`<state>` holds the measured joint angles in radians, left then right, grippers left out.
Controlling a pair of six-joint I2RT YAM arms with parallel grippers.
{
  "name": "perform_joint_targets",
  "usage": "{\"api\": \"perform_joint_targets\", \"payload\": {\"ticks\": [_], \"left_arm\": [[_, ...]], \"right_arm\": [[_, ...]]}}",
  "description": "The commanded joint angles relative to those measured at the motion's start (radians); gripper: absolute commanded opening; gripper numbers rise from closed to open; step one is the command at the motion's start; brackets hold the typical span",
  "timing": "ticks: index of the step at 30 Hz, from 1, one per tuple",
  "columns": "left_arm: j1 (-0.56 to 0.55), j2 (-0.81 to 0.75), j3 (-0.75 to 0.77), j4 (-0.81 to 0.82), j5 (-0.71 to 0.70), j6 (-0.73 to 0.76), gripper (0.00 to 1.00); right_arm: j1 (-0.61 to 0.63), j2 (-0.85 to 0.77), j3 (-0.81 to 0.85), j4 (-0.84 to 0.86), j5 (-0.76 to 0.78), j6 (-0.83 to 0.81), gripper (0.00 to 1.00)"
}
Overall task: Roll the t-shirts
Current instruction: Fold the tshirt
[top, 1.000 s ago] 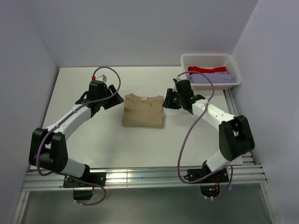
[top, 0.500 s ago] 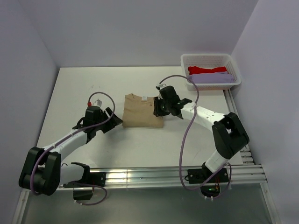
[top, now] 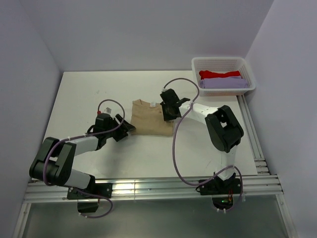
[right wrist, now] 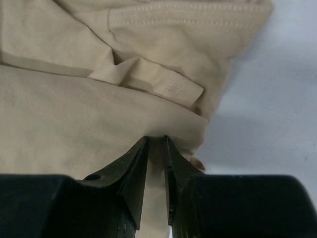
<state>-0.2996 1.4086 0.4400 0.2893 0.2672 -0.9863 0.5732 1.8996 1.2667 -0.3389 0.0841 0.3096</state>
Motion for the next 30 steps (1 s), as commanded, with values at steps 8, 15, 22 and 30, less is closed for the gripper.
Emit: {"api": "perform_joint_targets", "payload": {"ticks": [8, 15, 22, 30], "left_arm": [[-0.013, 0.133, 0.140, 0.028, -0.040, 0.034, 0.70], [-0.004, 0.173, 0.209, -0.024, -0.063, 0.090, 0.68], [0.024, 0.211, 0.293, -0.019, 0.018, 0.159, 0.64], [0.022, 0.182, 0.371, -0.100, 0.040, 0.204, 0.65]], "right_arm": [[0.022, -0.014, -0.076, -0.040, 0.034, 0.085, 0.25], [0.132, -0.109, -0.234, -0.008, 0.013, 0.166, 0.24], [0.368, -0.186, -0.302, -0.041, 0.049, 0.313, 0.23], [0.456, -0.257, -0.264, -0.132, 0.126, 0.365, 0.33]]}}
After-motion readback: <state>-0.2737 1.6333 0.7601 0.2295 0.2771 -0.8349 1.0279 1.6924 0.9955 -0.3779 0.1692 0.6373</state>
